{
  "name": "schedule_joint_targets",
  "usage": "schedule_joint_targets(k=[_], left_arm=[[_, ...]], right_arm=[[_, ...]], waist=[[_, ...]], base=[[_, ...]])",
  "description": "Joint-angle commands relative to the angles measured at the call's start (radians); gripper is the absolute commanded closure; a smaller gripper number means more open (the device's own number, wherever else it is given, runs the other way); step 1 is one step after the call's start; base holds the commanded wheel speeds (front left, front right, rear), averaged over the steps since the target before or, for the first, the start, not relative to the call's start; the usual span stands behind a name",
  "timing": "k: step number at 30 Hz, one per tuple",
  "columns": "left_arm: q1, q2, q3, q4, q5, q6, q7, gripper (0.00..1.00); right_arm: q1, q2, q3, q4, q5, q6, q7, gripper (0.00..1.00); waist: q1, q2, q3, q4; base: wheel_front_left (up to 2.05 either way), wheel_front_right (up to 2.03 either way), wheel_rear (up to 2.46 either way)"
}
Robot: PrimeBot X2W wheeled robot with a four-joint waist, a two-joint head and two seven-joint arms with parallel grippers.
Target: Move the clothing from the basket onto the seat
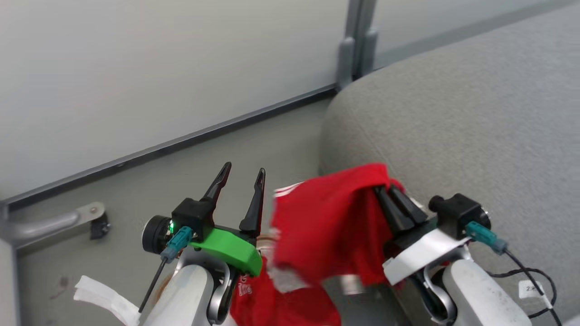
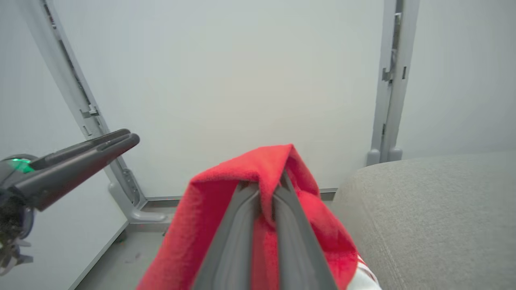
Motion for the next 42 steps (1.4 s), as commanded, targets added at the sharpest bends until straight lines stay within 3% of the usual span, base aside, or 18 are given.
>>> schedule_joint_targets(k=[1,9,17,24,35,42], left_arm=[[0.016,0.003,0.007,0.003,0.012,-0.004,-0.001,0.00],[0.031,0.004,0.029,0.009,0.031,-0.016,-0.001,0.00],[-0.026,0.004,-0.011,0.021,0.050,-0.033,-0.001,0.00],[-0.059,0.005,-0.009,0.030,0.084,-0.040,-0.001,0.00],[-0.147,0.007,-0.025,0.040,0.154,-0.051,-0.001,0.00],[-0.207,0.017,-0.058,0.039,0.175,-0.053,-0.001,0.00]], right_arm=[[0.012,-0.001,-0.017,-0.019,-0.008,-0.001,-0.001,1.00],[0.000,-0.001,-0.101,-0.081,-0.018,-0.001,-0.001,1.00],[-0.091,-0.086,-0.202,-0.122,-0.058,-0.001,-0.001,1.00],[-0.297,-0.175,-0.227,-0.063,-0.067,-0.001,-0.001,1.00],[-0.648,-0.265,-0.266,0.143,-0.156,-0.001,-0.001,1.00],[-0.724,-0.279,-0.344,0.346,-0.261,-0.001,-0.001,1.00]], waist=[[0.0000,-0.0001,0.020,-0.115],[0.0000,-0.0001,0.049,-0.238],[0.0000,-0.0001,0.120,-0.260],[0.0000,-0.0001,0.211,-0.263],[0.0000,-0.0001,0.399,-0.175],[0.0000,-0.0001,0.506,-0.110]], base=[[0.00,0.00,0.00],[0.00,0.00,0.00],[0.00,0.00,0.00],[0.00,0.00,0.00],[0.00,0.00,0.00],[0.00,0.00,0.00]])
